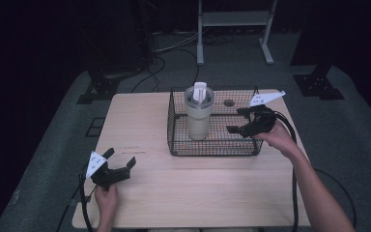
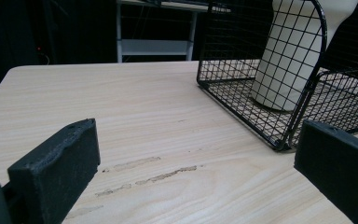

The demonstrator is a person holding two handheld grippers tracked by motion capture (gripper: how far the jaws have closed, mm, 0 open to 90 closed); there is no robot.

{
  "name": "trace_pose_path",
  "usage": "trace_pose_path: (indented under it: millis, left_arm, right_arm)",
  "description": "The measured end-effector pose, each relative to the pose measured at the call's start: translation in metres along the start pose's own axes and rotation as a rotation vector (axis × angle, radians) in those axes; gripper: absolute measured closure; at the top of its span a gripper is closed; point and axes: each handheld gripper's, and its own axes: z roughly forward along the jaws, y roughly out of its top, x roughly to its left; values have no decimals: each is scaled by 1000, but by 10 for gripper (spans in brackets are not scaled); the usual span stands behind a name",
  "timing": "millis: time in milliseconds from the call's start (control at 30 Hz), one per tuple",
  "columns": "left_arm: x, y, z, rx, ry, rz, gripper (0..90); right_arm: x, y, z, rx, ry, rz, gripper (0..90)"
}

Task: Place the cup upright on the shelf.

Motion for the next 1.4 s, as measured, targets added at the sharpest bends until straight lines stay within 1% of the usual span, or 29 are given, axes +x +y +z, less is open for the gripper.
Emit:
trace_pose_path:
  millis: [33, 67, 100, 167, 300, 400, 467, 500, 700, 767, 1033, 1200, 1400]
  left_arm:
    - [0, 0, 0, 0, 0, 0, 0]
    - [0, 0, 0, 0, 0, -1, 0]
    - [0, 0, 0, 0, 0, -1, 0]
    - [0, 0, 0, 0, 0, -1, 0]
    - [0, 0, 0, 0, 1, -3, 0]
    - [-1, 0, 0, -2, 1, -5, 0]
    - [-1, 0, 0, -2, 1, -5, 0]
    - [-1, 0, 0, -2, 0, -5, 0]
    - [-2, 0, 1, -1, 1, 2, 0]
    - [-1, 0, 1, 1, 1, 3, 0]
    - [-2, 0, 1, 2, 4, 6, 0]
    - [-2, 0, 1, 4, 4, 5, 0]
    - [-2, 0, 1, 4, 4, 5, 0]
  right_arm:
    - [0, -1, 0, 14, 4, 1, 86]
    - [1, -2, -1, 16, 8, 0, 87]
    - [2, -3, -2, 6, 5, -3, 87]
    - [3, -6, -4, 8, 7, -1, 87]
    - [6, -10, -6, -4, 13, 2, 87]
    - [9, -11, -8, 16, 12, -7, 86]
    - [13, -11, -10, 6, 12, -21, 87]
    - [14, -11, -11, 2, 16, -19, 87]
    - [23, -17, -15, 5, 28, -31, 86]
    - [25, -20, -15, 15, 28, -35, 86]
    - [31, -34, -18, 0, 35, -26, 87]
    - [36, -39, -21, -11, 44, -28, 87]
    - [42, -46, -23, -10, 49, -35, 88]
